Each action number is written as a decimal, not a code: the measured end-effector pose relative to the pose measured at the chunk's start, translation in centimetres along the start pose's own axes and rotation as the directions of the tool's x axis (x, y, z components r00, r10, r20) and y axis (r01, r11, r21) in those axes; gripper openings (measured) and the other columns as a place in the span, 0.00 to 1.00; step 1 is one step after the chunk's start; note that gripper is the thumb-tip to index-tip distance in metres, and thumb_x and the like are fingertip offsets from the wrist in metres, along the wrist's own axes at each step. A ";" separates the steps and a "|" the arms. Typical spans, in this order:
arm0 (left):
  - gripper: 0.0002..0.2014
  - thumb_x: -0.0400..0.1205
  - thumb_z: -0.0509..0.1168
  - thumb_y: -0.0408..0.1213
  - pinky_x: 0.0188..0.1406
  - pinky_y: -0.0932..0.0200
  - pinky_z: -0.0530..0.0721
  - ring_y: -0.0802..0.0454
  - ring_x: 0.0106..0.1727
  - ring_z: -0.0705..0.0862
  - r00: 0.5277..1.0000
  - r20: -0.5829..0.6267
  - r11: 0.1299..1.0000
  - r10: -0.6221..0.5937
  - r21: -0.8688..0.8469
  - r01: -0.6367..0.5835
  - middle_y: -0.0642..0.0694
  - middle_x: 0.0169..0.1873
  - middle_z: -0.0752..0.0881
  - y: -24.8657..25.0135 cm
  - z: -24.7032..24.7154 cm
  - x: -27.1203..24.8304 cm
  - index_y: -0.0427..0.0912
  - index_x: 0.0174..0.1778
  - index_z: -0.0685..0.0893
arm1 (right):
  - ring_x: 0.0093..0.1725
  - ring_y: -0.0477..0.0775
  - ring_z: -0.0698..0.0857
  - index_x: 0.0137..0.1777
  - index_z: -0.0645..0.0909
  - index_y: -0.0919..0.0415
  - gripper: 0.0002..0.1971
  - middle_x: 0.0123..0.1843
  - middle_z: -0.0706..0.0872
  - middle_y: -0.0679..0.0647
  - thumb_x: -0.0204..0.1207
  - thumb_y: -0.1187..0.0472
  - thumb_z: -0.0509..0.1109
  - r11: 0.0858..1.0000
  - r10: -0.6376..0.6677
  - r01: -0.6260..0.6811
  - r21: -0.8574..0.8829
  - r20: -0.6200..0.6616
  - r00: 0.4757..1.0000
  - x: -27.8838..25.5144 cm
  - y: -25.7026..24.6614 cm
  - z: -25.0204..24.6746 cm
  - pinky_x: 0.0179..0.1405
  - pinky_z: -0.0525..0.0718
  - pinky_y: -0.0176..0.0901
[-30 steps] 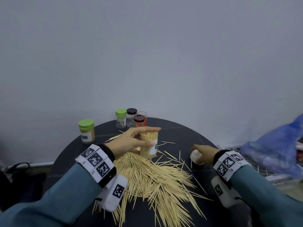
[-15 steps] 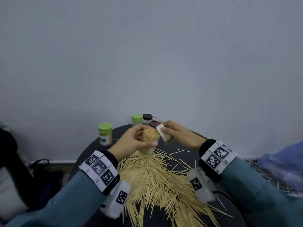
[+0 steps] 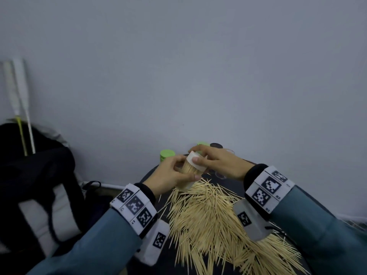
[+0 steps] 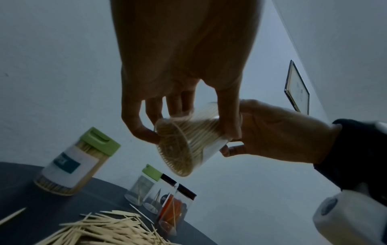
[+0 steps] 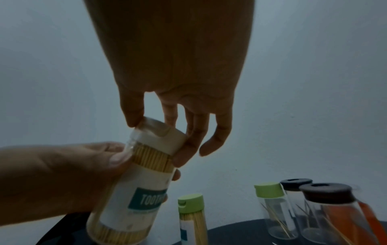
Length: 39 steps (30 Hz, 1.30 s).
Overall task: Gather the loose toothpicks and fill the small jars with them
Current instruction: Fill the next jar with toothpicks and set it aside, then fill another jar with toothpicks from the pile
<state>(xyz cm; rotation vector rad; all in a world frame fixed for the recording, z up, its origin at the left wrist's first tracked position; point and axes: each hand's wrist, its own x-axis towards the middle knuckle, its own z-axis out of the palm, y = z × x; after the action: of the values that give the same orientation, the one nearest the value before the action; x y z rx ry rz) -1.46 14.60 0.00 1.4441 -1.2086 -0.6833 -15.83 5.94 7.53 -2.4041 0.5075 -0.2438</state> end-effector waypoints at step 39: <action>0.25 0.66 0.81 0.35 0.41 0.69 0.71 0.54 0.53 0.78 0.958 -0.285 0.893 -0.014 0.428 0.140 0.50 0.51 0.82 -0.3 -4.9 2.5 0.46 0.55 0.77 | 0.76 0.58 0.68 0.80 0.57 0.63 0.27 0.79 0.65 0.60 0.84 0.58 0.58 0.792 0.423 -0.291 -0.536 0.139 0.896 1.2 12.0 1.9 0.73 0.67 0.45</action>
<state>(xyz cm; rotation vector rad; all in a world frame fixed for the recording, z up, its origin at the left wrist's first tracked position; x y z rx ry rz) 3.88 14.04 1.44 1.9077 -1.1329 -0.2438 -17.69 -1.96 -1.61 -2.7083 0.9956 0.4167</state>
